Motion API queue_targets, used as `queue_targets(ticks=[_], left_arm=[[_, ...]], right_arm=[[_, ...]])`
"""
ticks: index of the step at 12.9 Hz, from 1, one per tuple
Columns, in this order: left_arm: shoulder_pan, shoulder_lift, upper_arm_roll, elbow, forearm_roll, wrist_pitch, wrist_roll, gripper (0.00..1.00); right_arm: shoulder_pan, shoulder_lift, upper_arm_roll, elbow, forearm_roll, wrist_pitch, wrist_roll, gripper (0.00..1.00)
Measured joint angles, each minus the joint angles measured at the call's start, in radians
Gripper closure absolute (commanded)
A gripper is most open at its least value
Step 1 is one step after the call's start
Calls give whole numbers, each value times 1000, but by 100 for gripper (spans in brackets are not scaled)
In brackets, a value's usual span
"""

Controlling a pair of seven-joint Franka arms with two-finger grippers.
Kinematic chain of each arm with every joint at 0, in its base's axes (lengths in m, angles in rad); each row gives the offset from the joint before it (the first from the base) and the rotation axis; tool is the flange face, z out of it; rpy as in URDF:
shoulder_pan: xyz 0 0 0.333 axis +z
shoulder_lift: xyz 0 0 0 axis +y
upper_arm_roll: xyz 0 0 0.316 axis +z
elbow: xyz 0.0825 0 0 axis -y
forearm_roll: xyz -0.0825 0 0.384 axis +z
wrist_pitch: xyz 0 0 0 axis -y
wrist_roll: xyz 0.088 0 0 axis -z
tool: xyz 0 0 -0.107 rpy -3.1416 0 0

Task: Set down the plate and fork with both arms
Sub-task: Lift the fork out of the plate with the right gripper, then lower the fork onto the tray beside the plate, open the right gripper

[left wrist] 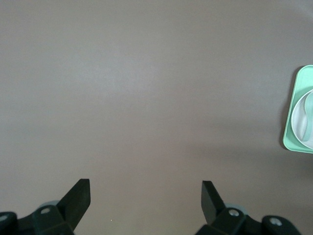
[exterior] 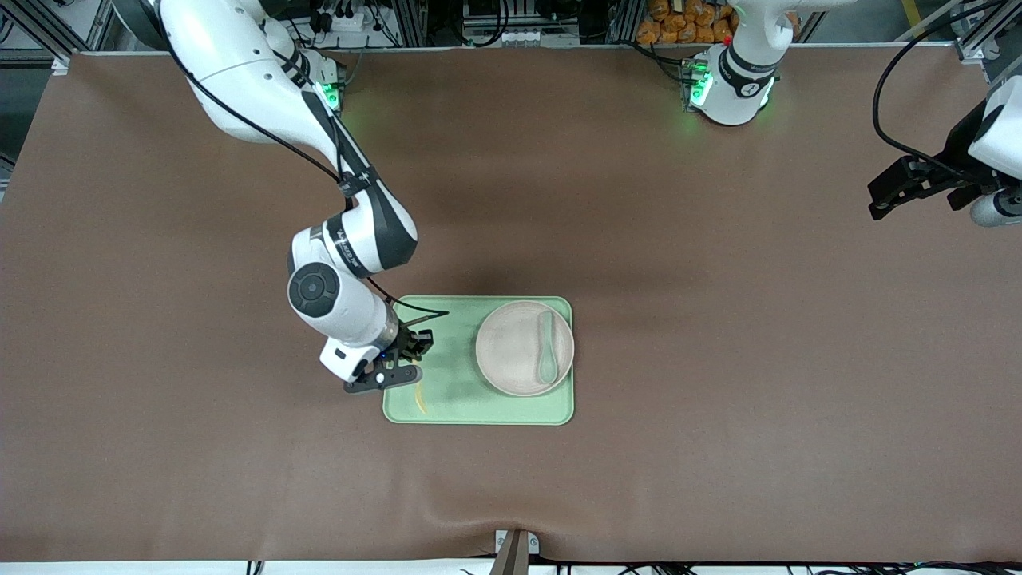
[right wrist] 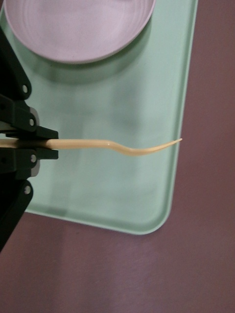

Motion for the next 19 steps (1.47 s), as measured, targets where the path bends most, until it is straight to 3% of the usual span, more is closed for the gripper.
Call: queue_targets(ticks=[4, 12, 13, 14, 15, 16, 19], left_arm=[[0, 0, 1, 0, 0, 0, 0, 0], [14, 0, 6, 0, 0, -1, 0, 0], [21, 0, 7, 0, 0, -1, 1, 0], [25, 0, 7, 0, 0, -1, 4, 0], [28, 0, 7, 0, 0, -1, 6, 0], [28, 0, 7, 0, 0, -1, 6, 0], [27, 0, 5, 0, 0, -1, 6, 0]], right_arm=[[3, -23, 4, -130, 0, 157, 98, 100], [2, 43, 4, -151, 0, 259, 157, 96], [2, 46, 5, -151, 0, 259, 157, 89], [2, 48, 5, -151, 0, 259, 157, 58], [3, 50, 6, -151, 0, 260, 157, 4], [3, 50, 6, -151, 0, 260, 158, 0], [7, 51, 11, -149, 0, 261, 159, 0]])
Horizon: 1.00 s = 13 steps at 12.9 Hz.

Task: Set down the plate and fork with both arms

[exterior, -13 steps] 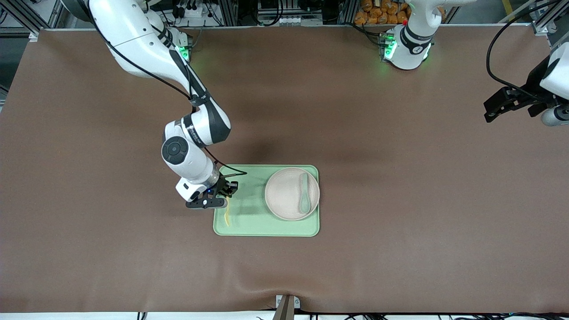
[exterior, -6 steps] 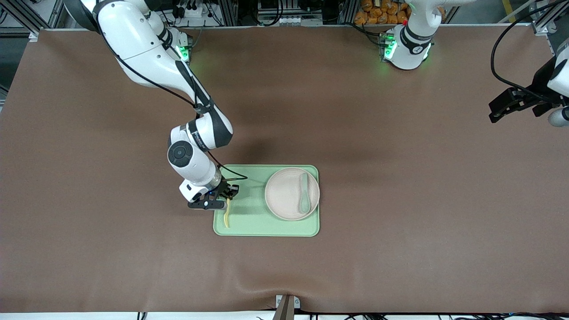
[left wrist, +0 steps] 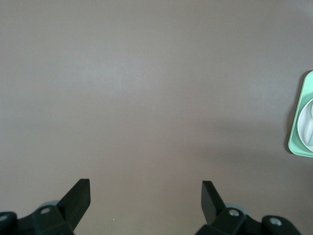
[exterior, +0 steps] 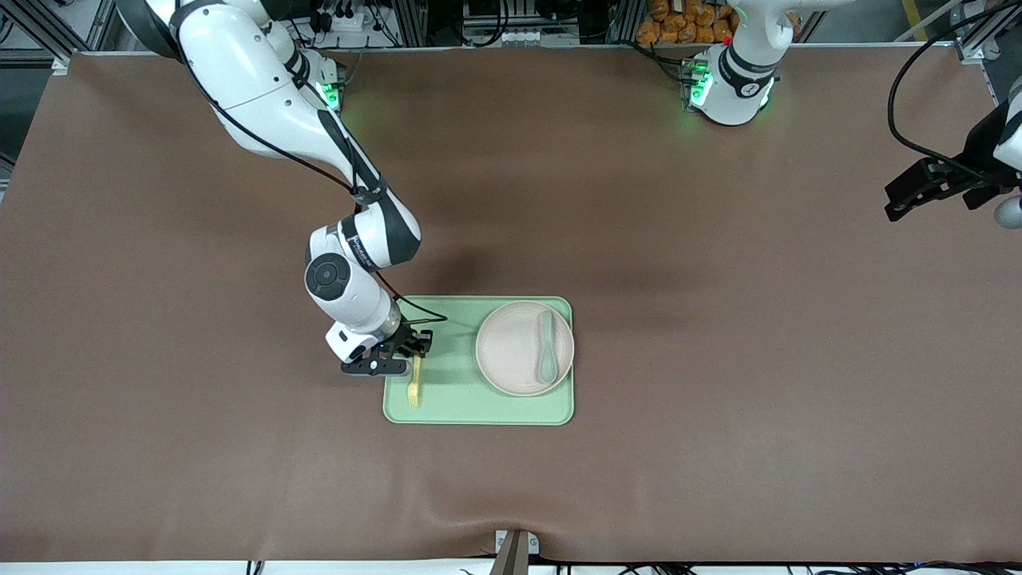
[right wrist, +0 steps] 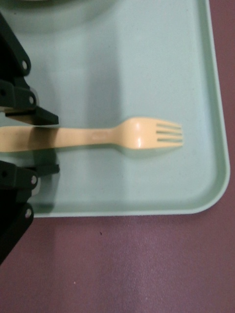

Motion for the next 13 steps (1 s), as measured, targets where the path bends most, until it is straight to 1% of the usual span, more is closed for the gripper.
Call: queue_targets(ticks=[8, 9, 11, 13], left_arm=[[-1, 0, -1, 0, 0, 0, 0, 0], [-1, 0, -1, 0, 0, 0, 0, 0], [-1, 0, -1, 0, 0, 0, 0, 0], [0, 0, -1, 0, 0, 0, 0, 0]], right_arm=[[1, -2, -1, 17, -1, -8, 0, 0], [1, -9, -1, 26, -1, -31, 0, 0], [-1, -44, -6, 59, -2, -139, -2, 0], [-5, -108, -30, 89, -3, -244, -8, 0]])
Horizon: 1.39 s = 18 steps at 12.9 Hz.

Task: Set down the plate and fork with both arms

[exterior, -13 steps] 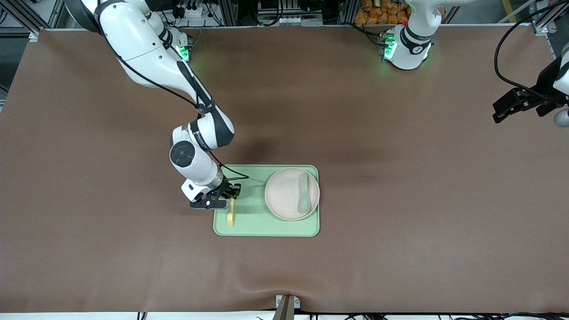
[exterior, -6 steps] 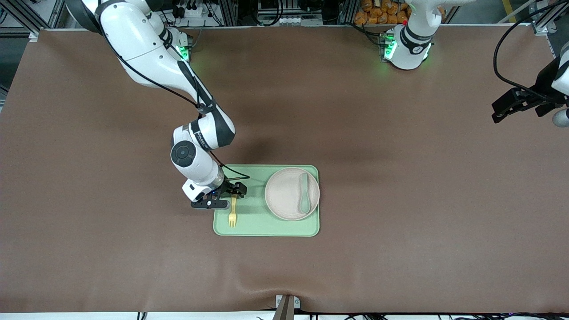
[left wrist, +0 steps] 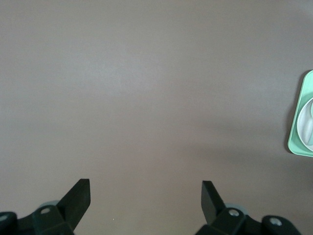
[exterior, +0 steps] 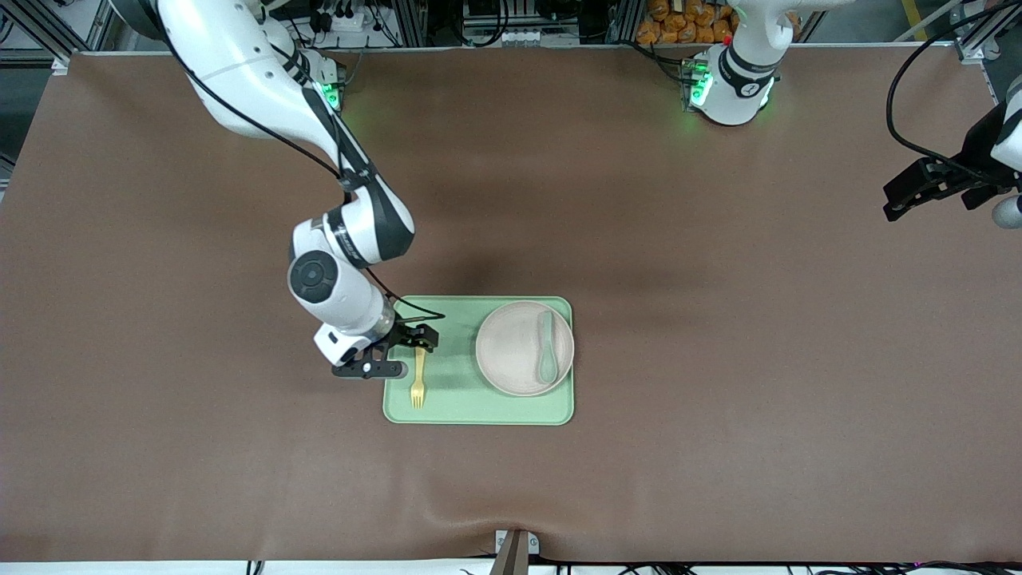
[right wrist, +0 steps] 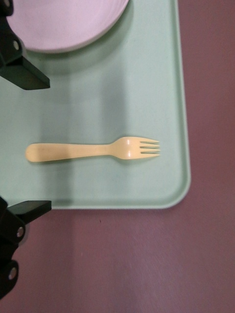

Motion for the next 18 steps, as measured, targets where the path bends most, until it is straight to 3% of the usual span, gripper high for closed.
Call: queue_targets(ticks=[3, 9, 14, 18], left_arm=[[0, 0, 1, 0, 0, -1, 0, 0], [1, 0, 2, 0, 0, -1, 0, 0], [1, 0, 2, 0, 0, -5, 0, 0], [1, 0, 2, 0, 0, -8, 0, 0]], right_arm=[[-46, -103, -50, 1, -1, -156, -67, 0], [-254, -235, -62, 1, -31, -356, -318, 0], [-345, -386, -62, 15, -197, -562, -415, 0], [-374, -470, -62, 132, -212, -866, -402, 0]])
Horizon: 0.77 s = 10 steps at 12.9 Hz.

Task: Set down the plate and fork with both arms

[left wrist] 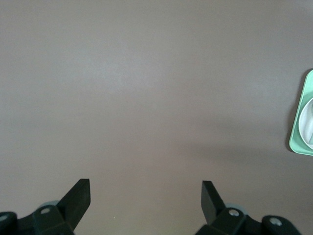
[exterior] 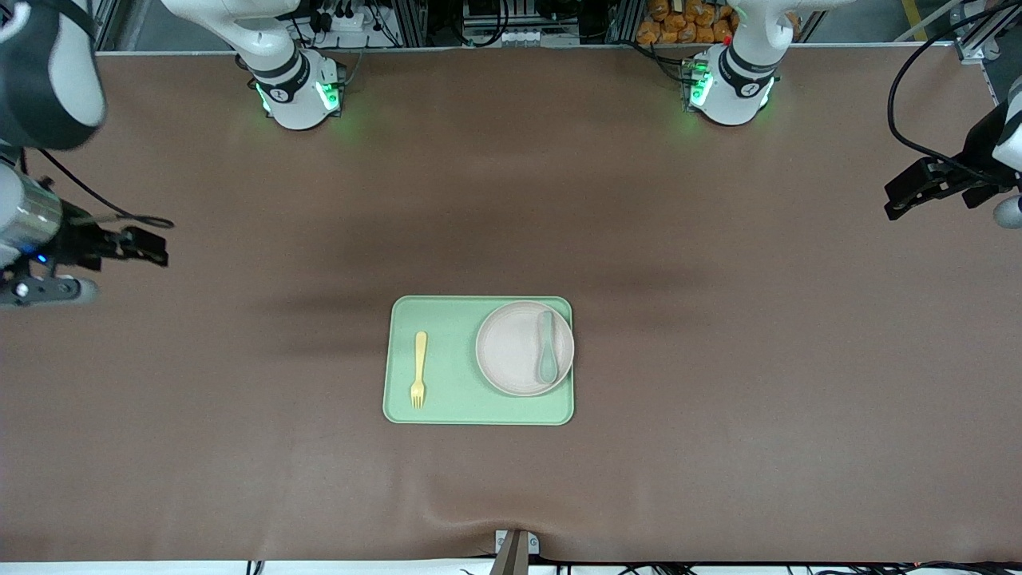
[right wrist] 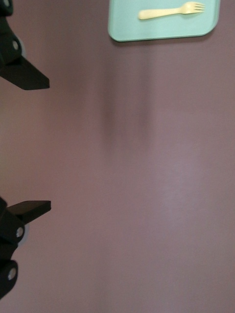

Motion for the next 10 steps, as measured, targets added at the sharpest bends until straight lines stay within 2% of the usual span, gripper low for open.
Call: queue_targets(ticks=[3, 10], left_arm=[[0, 0, -1, 0, 0, -1, 0, 0], [-1, 0, -4, -1, 0, -2, 1, 0]], right_arm=[[-2, -19, 4, 91, 0, -129, 77, 0], [-22, -77, 3, 105, 51, -145, 95, 0]])
